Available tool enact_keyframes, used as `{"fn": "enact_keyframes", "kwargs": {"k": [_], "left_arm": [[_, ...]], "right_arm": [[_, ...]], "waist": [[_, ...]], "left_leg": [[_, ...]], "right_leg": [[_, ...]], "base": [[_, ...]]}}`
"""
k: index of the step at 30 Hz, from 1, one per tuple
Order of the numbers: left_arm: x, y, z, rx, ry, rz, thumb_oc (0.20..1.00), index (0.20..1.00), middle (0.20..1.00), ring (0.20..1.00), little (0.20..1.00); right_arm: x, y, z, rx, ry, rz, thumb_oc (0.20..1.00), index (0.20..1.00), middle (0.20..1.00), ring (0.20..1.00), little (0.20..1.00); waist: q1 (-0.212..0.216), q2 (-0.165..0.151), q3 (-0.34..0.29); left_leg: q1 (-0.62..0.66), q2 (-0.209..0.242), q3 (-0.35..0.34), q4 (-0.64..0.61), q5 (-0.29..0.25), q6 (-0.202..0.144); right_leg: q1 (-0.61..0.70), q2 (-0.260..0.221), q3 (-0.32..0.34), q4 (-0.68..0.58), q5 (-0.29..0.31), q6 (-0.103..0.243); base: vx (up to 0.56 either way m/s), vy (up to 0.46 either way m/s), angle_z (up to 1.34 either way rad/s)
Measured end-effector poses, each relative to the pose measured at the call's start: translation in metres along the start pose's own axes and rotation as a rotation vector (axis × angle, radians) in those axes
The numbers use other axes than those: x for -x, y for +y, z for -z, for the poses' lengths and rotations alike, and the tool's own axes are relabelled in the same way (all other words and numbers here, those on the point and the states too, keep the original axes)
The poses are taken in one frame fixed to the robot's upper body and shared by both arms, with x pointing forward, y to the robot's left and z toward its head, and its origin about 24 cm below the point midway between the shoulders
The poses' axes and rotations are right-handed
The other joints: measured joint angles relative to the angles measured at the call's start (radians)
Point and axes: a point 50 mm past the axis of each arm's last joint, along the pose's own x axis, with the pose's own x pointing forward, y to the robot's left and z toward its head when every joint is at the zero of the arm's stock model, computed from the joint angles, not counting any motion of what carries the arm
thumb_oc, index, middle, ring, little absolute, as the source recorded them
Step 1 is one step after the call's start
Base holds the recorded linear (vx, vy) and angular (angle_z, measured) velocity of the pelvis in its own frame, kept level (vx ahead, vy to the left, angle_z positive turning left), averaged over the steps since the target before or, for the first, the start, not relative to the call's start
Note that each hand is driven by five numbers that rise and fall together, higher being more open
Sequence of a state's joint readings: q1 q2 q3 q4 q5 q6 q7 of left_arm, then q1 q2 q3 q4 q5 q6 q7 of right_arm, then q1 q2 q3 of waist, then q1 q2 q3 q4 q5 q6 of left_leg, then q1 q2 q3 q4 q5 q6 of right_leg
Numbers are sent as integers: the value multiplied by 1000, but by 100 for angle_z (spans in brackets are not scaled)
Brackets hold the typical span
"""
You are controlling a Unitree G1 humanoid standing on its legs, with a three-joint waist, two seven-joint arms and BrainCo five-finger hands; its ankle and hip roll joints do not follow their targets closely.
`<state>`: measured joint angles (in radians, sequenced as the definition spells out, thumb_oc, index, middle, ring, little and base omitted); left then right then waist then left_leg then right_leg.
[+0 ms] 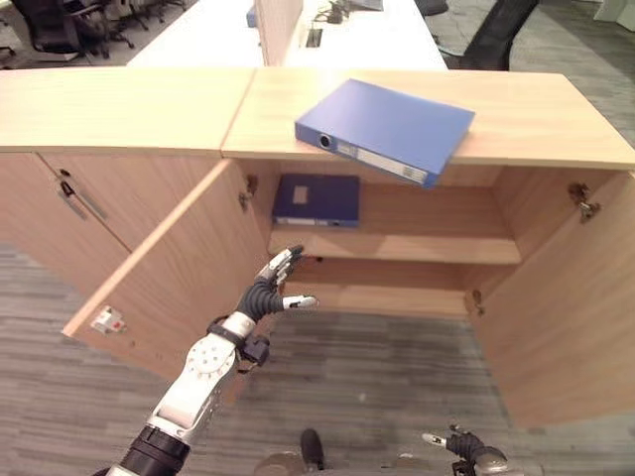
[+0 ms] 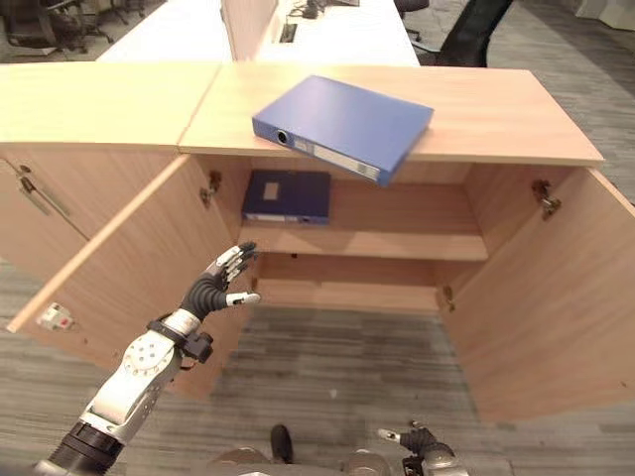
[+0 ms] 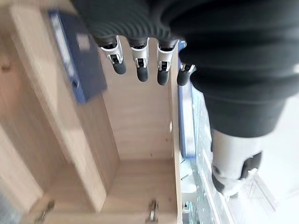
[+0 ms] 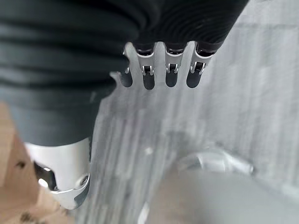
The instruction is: Put the empty folder in the office cabinet
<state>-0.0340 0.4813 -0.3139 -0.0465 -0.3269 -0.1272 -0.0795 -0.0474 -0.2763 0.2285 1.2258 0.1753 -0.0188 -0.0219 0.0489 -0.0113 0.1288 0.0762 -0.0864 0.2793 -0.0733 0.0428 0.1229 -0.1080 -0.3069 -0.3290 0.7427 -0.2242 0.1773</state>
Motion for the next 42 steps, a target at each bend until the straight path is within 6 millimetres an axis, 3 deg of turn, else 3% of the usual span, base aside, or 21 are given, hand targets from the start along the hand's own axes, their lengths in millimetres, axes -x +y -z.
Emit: {"fn": "enact_keyframes", "kwargs": {"k": [1,2,4,6,8,9,10,11,15,20,25,26,29,30,31,32,33,35,36,38,42], "left_arm": [[0,0,0,0,1,1,1000,1000,1000,1000,1000],[0,0,0,-2,0,0,1000,1000,1000,1000,1000],[-1,0,-2,-6,-5,8,1000,1000,1000,1000,1000],[1,3,0,-14,7,8,1000,1000,1000,1000,1000],[7,5,2,-31,25,18,1000,1000,1000,1000,1000],[9,5,4,-32,34,19,1000,1000,1000,1000,1000],[12,5,7,-28,49,20,1000,1000,1000,1000,1000],[13,3,9,-19,52,21,1000,1000,1000,1000,1000],[9,-5,8,3,37,38,1000,1000,1000,1000,1000],[5,-10,6,26,17,42,1000,1000,1000,1000,1000],[1,-16,4,46,13,70,1000,1000,1000,1000,1000],[1,-17,4,44,10,76,1000,1000,1000,1000,1000],[-1,-17,1,39,1,81,1000,1000,1000,1000,1000],[-1,-17,1,39,-2,83,1000,1000,1000,1000,1000],[-2,-20,-2,43,-15,88,1000,1000,1000,1000,1000],[-3,-16,-6,24,-30,88,1000,1000,1000,1000,1000],[-2,-14,-8,10,-33,88,1000,1000,1000,1000,1000],[3,-11,-9,4,-29,75,1000,1000,1000,1000,1000],[6,-5,-18,-17,-58,64,1000,1000,1000,1000,1000],[9,4,-32,-23,-128,9,1000,1000,1000,1000,1000],[26,27,-60,-93,-254,-137,1000,1000,1000,1000,1000]], "right_arm": [[0,0,0,0,1,0,1000,1000,1000,1000,1000],[0,-1,-3,-15,-10,4,1000,1000,1000,1000,1000],[-1,-2,-5,-35,-22,8,1000,1000,1000,1000,1000],[0,-1,-4,-37,-19,8,1000,1000,1000,1000,1000],[0,2,-4,-39,-20,0,1000,1000,1000,1000,1000],[-1,4,-4,-41,-18,-5,1000,1000,1000,1000,1000],[0,8,-1,-45,-14,-15,1000,1000,1000,1000,1000],[0,9,1,-45,-7,-16,1000,1000,1000,1000,1000],[1,8,7,-42,10,-14,1000,1000,1000,1000,1000],[3,0,19,-40,48,9,1000,1000,1000,1000,1000],[3,-8,18,-46,45,40,1000,1000,1000,1000,1000],[3,-10,17,-60,42,51,1000,1000,1000,1000,1000],[3,-15,14,-71,35,66,1000,1000,1000,1000,1000],[2,-16,11,-68,28,66,1000,1000,1000,1000,1000],[2,-19,9,-64,32,75,1000,1000,1000,1000,1000],[1,-14,7,-68,27,64,1000,1000,1000,1000,1000],[1,-9,9,-70,27,50,1000,1000,1000,1000,1000],[1,-13,7,-76,19,60,1000,1000,1000,1000,1000],[1,-15,5,-84,12,68,1000,1000,1000,1000,1000],[1,-14,8,-89,20,64,1000,1000,1000,1000,1000],[3,-8,15,-84,25,47,1000,1000,1000,1000,1000]], "waist": [[-5,10,-4],[-10,38,0],[-36,54,4],[-34,37,-1],[-33,-1,-9],[-33,-16,-17],[-37,-44,-32],[-38,-45,-32],[-50,-14,-22],[-58,-8,-11],[-64,-37,25],[-60,-42,34],[-56,-44,57],[-56,-31,58],[-37,13,61],[-26,-8,74],[-35,-44,74],[-34,-26,78],[-32,-7,79],[-35,12,71],[-29,23,63]], "left_leg": [[5,-2,-15,-1,-4,1],[6,6,-48,-2,-11,0],[6,20,-96,-2,-6,-7],[19,23,-105,-2,-13,-20],[36,24,-108,-4,-28,-47],[38,22,-107,-9,-29,-55],[43,21,-109,-8,-42,-78],[52,31,-110,-10,-41,-91],[53,133,-129,6,-45,-158],[38,217,-170,65,-57,-195],[-61,250,-176,215,-50,-188],[-68,242,-148,226,-50,-180],[-71,164,-202,187,-76,-171],[-76,157,-203,163,-81,-164],[-93,181,-210,135,-68,-188],[-109,167,-199,164,-83,-187],[-118,136,-205,184,-86,-186],[-118,141,-215,170,-78,-178],[-102,145,-214,147,-53,-173],[-85,142,-210,134,-55,-171],[-57,139,-200,128,-57,-167]], "right_leg": [[-10,-22,4,-6,1,4],[-23,-21,22,-103,-2,-6],[-24,13,111,-297,9,2],[-43,25,134,-375,40,22],[-66,59,213,-488,122,35],[-66,71,226,-528,157,28],[-59,84,239,-567,233,-10],[-54,95,235,-586,271,-21],[24,200,187,-698,307,-82],[89,277,134,-768,305,-126],[76,293,85,-733,266,-190],[62,295,84,-710,257,-204],[37,281,95,-683,250,-213],[36,287,93,-694,249,-211],[-10,321,78,-594,214,-232],[-57,294,85,-429,147,-230],[-54,265,119,-406,60,-220],[-45,279,123,-442,84,-217],[-31,287,124,-462,95,-219],[-4,286,126,-478,96,-216],[22,286,129,-510,102,-207]], "base": [[58,-148,53],[55,-203,75],[55,-153,80],[100,-186,34],[93,-204,7],[94,-273,-3],[92,-275,-3],[151,-351,-15],[131,-296,1],[105,-331,21],[22,-177,29],[72,-66,19],[79,-15,-3],[66,-11,-13],[72,4,-23],[100,21,-5],[143,49,23],[164,61,18],[190,82,-10],[165,80,-4],[74,28,-4]]}}
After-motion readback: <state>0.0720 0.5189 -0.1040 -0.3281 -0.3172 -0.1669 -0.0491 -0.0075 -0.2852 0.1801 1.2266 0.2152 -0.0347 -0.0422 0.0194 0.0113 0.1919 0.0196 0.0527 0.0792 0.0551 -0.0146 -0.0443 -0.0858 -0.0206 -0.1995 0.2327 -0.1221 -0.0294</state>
